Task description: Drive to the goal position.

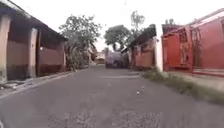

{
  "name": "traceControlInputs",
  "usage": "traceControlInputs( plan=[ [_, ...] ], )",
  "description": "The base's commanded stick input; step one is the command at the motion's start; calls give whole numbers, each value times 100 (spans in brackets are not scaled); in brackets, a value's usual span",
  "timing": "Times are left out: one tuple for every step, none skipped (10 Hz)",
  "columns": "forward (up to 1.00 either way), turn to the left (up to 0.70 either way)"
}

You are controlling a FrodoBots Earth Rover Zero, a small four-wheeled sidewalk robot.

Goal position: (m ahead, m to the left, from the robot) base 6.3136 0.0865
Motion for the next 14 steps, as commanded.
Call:
traceControlInputs(
  plan=[
    [70, 8],
    [70, 33],
    [70, 35],
    [70, 21],
    [70, 0],
    [70, 0],
    [70, 0],
    [70, 0],
    [70, 0],
    [70, 0],
    [70, 0],
    [70, 0],
    [70, 0],
    [70, 0]
  ],
)
